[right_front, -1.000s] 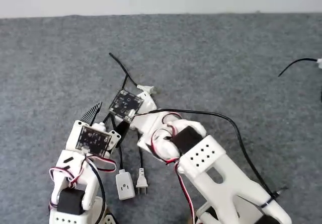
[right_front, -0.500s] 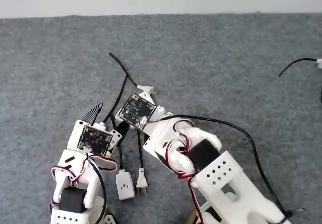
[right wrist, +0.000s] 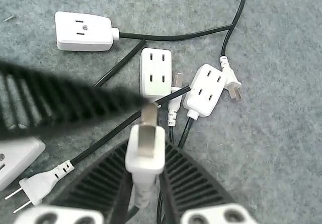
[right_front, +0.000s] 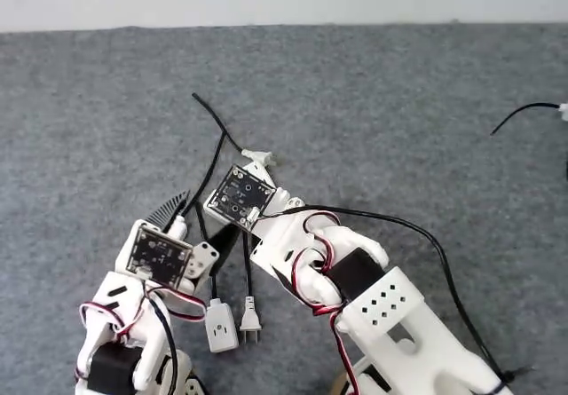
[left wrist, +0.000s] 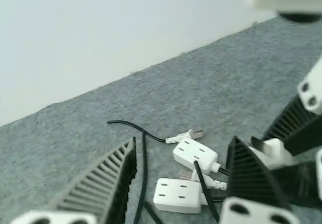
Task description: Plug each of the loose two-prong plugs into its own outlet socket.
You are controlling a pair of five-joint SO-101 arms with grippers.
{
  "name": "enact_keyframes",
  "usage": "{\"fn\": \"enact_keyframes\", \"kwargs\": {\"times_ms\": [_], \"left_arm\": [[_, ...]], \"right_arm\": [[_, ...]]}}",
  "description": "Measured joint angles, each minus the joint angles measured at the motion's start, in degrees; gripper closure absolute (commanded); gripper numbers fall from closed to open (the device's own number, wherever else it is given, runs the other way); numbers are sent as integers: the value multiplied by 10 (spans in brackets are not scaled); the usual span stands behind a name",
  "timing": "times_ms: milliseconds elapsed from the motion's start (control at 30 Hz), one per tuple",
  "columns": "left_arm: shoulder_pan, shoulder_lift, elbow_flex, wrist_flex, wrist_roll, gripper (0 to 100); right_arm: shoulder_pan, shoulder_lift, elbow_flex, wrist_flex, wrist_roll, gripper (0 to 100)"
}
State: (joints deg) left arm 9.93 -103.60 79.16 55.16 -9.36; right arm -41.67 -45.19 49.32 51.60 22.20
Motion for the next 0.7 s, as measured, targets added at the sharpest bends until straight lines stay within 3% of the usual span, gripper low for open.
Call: {"fn": "enact_keyframes", "kwargs": {"times_ms": [700], "left_arm": [[12, 0, -53, 40, 0, 720]], "right_arm": [[0, 0, 1, -1, 0, 991]]}}
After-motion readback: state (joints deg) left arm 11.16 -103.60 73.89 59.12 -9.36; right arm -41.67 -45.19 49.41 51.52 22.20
